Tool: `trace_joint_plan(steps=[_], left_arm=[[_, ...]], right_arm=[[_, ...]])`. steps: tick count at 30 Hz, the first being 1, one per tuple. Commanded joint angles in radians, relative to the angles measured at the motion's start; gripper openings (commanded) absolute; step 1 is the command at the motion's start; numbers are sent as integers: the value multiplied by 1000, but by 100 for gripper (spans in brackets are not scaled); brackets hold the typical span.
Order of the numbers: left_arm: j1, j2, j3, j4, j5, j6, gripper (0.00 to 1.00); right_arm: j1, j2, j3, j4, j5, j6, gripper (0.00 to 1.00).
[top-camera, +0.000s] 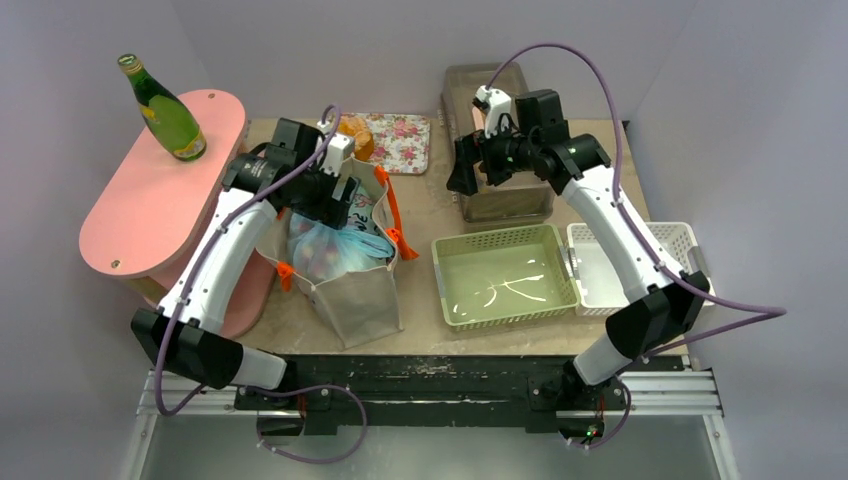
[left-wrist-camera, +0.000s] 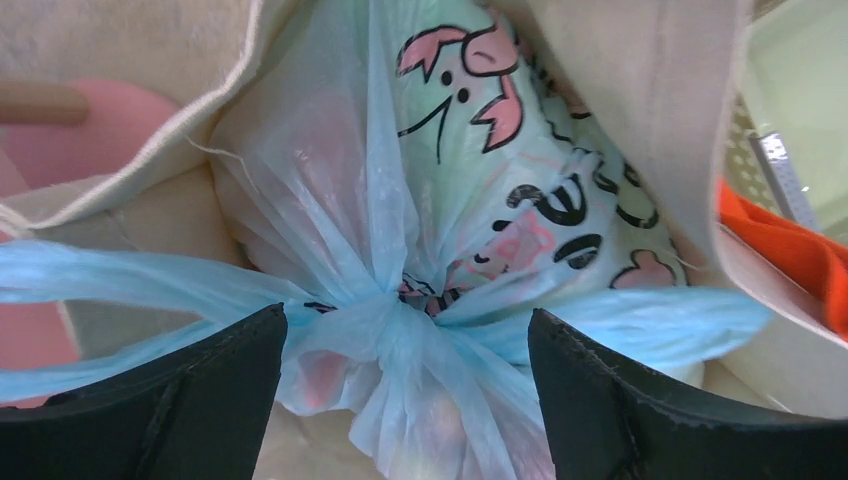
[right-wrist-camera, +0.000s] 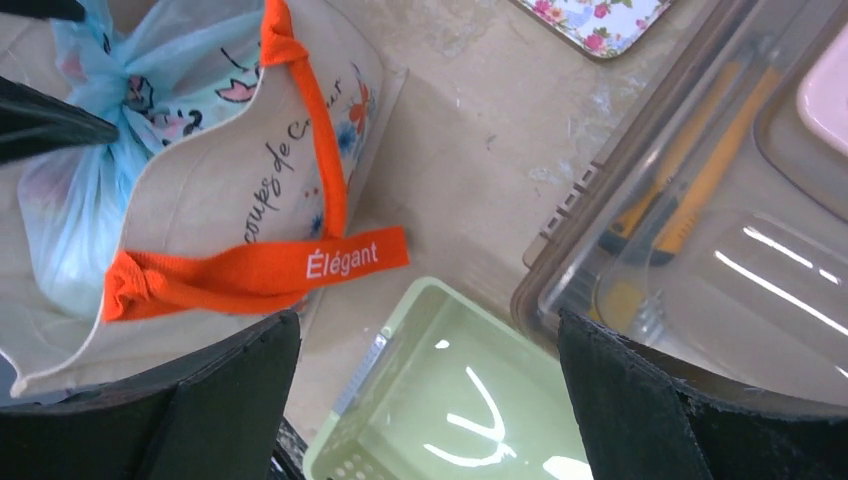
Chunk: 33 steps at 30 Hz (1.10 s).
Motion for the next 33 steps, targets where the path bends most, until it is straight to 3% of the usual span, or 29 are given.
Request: trace_joint_plan(steps=[1,5,8,10,12,13,22,31,33], left_arm=[[-8,22,-80,65,-99,-129,86],[-12,30,-191,95,-107,-158,83],[-12,60,-196,102,-72,-167,68],[-11,59,-185,113,-10,-170,46],[-12,20,-178,144,60,-173,12],[-13,-4,-173,157,79,-175,0],[-10,-203,-55,204,159,-177,0],[-10,-205,181,148,214,-194,0],[-10,-207,212,143,233,-186,0]], right_arm=[[33,16,31,147,14,109,99],[71,41,13,204,27,145,99],[110,72,5,242,37,176,99],[141,102,5,270,58,193,99],[172,132,22,283,73,203,99],[185,146,35,283,80,210,99],[255,132,18,307,90,242,99],[283,113,-25,286,161,249,99],[283,116,-31,281,203,250,94]])
